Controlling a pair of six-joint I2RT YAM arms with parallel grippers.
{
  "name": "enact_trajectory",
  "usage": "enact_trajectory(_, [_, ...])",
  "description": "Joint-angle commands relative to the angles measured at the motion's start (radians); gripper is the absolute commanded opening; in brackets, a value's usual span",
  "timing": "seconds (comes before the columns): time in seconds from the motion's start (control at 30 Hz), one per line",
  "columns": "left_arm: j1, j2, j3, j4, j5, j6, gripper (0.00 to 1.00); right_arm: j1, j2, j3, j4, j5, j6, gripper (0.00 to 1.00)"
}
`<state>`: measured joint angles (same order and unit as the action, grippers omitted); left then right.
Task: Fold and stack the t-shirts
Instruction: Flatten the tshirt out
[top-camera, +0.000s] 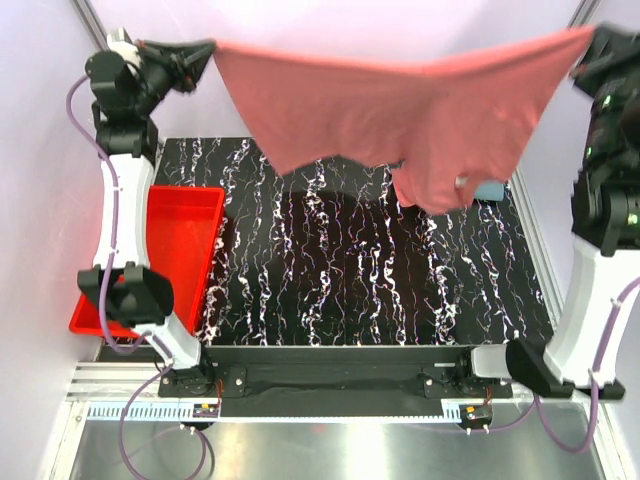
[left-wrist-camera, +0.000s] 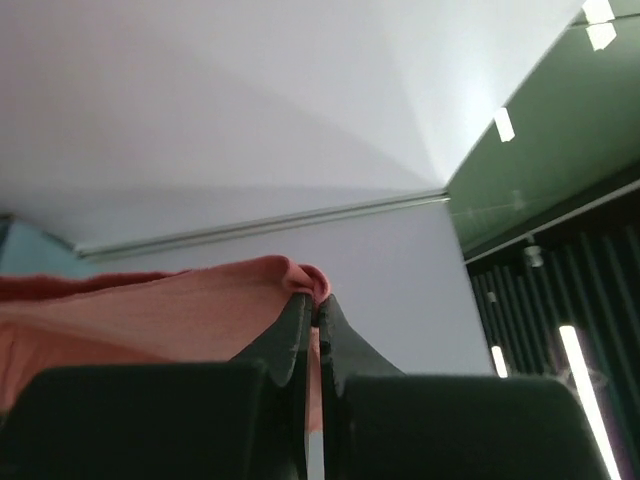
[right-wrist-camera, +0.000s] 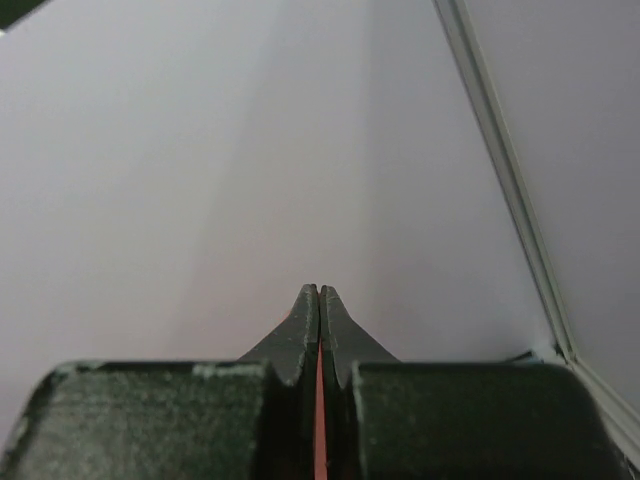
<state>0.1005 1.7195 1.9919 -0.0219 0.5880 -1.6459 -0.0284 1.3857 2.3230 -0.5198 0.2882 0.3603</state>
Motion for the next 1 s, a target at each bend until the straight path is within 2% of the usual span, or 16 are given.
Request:
enact_trajectory(0.0, [0.016,-0.127,-0.102,-0.211,0.102,0.265,0.0,-0.005,-0.121,-0.128,-0.144,-0.059,0.072,0.0])
enact_trajectory(0.07, [0.001,-0.205,-0.163,-0.352,0.058,0.431,0.0,-0.005,-0.209,-0.253,-0.215,-0.148,0.124,0.0])
enact_trajectory(0.1, [-0.033,-0.254,-0.201,-0.474,-0.001,0.519,0.0,-0.004,-0.271,-0.349,-0.283,-0.2,0.159,0.0])
enact_trajectory(0.13, [-0.062,-0.255,-0.22,-0.527,-0.032,0.52,0.0,-0.004,-0.299,-0.396,-0.322,-0.201,0.175,0.0])
enact_trajectory(0.23, [-0.189,-0.342,-0.315,-0.654,-0.15,0.642,0.0,-0.005,-0.37,-0.543,-0.485,-0.358,0.183,0.0])
enact_trajectory(0.3, [-0.249,-0.431,-0.482,-0.712,-0.198,0.702,0.0,-0.005,-0.444,-0.623,-0.555,-0.464,0.193,0.0])
enact_trajectory(0.4, [-0.283,-0.576,-0.734,-0.771,-0.28,0.782,0.0,-0.005,-0.548,-0.798,-0.684,-0.598,0.226,0.0])
enact_trajectory(0.53, [-0.298,-0.776,-0.971,-0.901,-0.408,0.86,0.0,-0.005,-0.699,-1.031,-0.877,-0.736,0.29,0.0])
enact_trajectory(0.67, [-0.298,-0.914,-1.081,-1.058,-0.502,0.937,0.0,-0.005,-0.772,-1.123,-1.032,-0.742,0.305,0.0])
enact_trajectory(0.77, [-0.297,-0.936,-1.136,-1.089,-0.502,0.953,0.0,-0.005,-0.809,-1.171,-1.089,-0.707,0.325,0.0])
enact_trajectory(0.87, [-0.292,-0.933,-1.121,-1.043,-0.513,0.954,0.0,-0.005,-0.794,-1.182,-1.047,-0.661,0.353,0.0])
enact_trajectory(0.9, [-0.291,-0.922,-1.101,-1.027,-0.519,0.956,0.0,-0.005,-0.778,-1.173,-0.984,-0.649,0.361,0.0])
enact_trajectory(0.97, [-0.291,-0.862,-1.015,-0.979,-0.539,0.963,0.0,-0.005,-0.693,-1.139,-0.907,-0.577,0.361,0.0])
